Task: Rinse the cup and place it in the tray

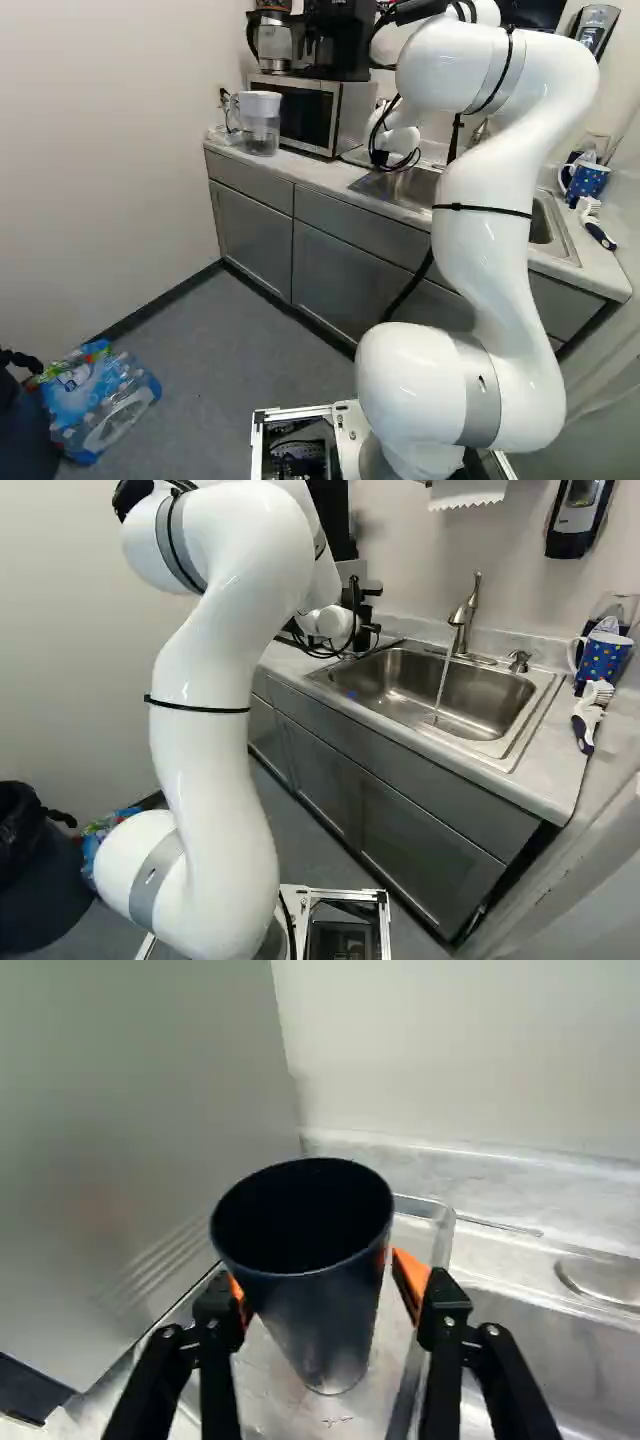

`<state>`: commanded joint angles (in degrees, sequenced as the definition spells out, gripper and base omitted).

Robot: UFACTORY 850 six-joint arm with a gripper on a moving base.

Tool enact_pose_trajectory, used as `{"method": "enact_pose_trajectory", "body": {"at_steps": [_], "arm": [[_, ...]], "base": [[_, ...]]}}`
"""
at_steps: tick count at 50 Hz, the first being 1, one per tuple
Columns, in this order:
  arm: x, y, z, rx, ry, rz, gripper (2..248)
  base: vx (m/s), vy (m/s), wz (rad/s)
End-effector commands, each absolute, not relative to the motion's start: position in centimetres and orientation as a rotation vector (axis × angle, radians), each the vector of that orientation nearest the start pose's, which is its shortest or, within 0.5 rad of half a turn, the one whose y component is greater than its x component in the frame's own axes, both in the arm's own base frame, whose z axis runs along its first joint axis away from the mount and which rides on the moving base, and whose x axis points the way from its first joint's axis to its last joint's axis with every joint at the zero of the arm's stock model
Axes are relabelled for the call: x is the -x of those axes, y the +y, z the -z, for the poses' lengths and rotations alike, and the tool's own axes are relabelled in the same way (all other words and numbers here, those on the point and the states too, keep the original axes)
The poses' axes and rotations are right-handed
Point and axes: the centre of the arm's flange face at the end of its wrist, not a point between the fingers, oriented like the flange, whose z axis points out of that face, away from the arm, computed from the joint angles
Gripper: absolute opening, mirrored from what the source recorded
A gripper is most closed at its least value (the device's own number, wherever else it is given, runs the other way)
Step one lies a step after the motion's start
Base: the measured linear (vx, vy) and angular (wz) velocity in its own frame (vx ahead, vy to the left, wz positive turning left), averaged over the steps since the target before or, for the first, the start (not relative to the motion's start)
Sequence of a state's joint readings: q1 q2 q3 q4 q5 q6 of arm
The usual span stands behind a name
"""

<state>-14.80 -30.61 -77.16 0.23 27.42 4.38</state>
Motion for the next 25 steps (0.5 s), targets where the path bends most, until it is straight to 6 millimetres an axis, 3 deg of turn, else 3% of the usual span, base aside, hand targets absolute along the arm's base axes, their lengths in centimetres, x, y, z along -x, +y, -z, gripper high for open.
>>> {"method": "enact_pose_trajectory", "body": {"at_steps": [1,2,6,7,11,12,25], "arm": [[-67.43,-17.83,-49.07,2.563,0.439,1.95,161],[-67.43,-17.83,-49.07,2.563,0.439,1.95,195],[-67.43,-17.83,-49.07,2.563,0.439,1.95,195],[-67.43,-17.83,-49.07,2.563,0.439,1.95,231],[-67.43,-17.83,-49.07,2.563,0.439,1.95,231],[-67.43,-17.83,-49.07,2.563,0.439,1.95,247],[-67.37,-17.82,-49.73,2.554,0.438,1.963,247]], "base": [[0.0,0.0,0.0],[0.0,0.0,0.0],[0.0,0.0,0.0],[0.0,0.0,0.0],[0.0,0.0,0.0],[0.0,0.0,0.0],[0.0,0.0,0.0]]}}
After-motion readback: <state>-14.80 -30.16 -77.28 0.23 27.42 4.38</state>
